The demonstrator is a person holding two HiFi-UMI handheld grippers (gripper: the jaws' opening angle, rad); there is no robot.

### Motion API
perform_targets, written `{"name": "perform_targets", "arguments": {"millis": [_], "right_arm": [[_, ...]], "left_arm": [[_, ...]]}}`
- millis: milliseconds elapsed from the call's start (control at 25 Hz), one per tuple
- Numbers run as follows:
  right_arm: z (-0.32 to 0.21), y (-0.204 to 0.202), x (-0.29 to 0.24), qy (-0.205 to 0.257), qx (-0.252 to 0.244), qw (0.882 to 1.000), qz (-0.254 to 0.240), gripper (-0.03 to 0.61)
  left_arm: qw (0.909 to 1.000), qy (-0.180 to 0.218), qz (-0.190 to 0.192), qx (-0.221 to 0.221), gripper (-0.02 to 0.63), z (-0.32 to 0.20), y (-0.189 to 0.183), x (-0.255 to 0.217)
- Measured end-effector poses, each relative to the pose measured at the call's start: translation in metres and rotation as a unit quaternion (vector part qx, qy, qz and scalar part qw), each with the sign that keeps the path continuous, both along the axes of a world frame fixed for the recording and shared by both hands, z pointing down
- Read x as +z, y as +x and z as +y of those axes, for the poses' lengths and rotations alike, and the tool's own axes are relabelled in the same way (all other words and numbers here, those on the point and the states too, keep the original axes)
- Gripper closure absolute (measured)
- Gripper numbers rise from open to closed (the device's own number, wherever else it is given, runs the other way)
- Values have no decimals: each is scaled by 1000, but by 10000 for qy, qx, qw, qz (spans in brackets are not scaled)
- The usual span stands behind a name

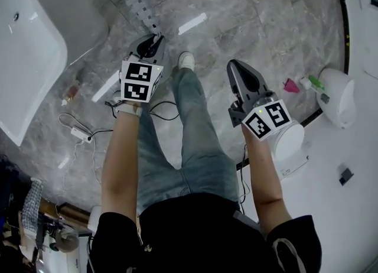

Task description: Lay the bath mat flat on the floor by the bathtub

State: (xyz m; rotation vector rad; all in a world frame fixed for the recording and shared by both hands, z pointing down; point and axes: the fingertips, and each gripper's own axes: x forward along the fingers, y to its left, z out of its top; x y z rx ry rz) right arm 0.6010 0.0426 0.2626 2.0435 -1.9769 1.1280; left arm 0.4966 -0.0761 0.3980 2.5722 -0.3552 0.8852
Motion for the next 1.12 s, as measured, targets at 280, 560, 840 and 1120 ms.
{"name": "perform_targets", "arguments": {"millis": [280, 560, 840, 1120], "right_arm": [[-17, 16, -6, 74, -114, 9994, 332, 552], [-18, 12, 12, -90, -305, 9988, 384, 552], [-19, -30, 59, -471, -673, 9965, 170, 552], [-30, -78, 100, -694, -1002, 9925, 15, 552]], "left_arm": [[9995, 5, 315, 24, 554, 4, 28, -26], [9989, -1, 415, -240, 552, -5, 29, -17], [9968, -200, -240, -740, 548, -14, -40, 75], [9912, -326, -787, -1011, 546, -22, -123, 153]]}}
